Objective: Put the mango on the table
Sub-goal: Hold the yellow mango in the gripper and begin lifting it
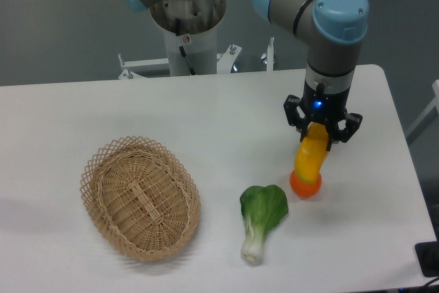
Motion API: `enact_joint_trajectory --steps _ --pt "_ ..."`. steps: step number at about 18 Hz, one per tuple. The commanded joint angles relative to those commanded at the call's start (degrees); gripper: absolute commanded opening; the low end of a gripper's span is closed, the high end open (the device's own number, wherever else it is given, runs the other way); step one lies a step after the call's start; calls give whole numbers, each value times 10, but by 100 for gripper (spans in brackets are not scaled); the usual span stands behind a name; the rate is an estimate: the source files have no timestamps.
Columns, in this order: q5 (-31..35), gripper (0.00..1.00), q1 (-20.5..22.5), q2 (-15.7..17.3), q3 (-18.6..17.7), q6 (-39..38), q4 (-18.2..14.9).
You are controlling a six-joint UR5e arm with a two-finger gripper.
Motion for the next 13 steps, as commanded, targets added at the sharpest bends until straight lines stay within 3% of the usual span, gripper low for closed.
enact_joint_trajectory --steps 8,13 --pt "3 50 -4 -6 -9 -1 7" --pt "2 50 -4 -22 -8 -4 49"
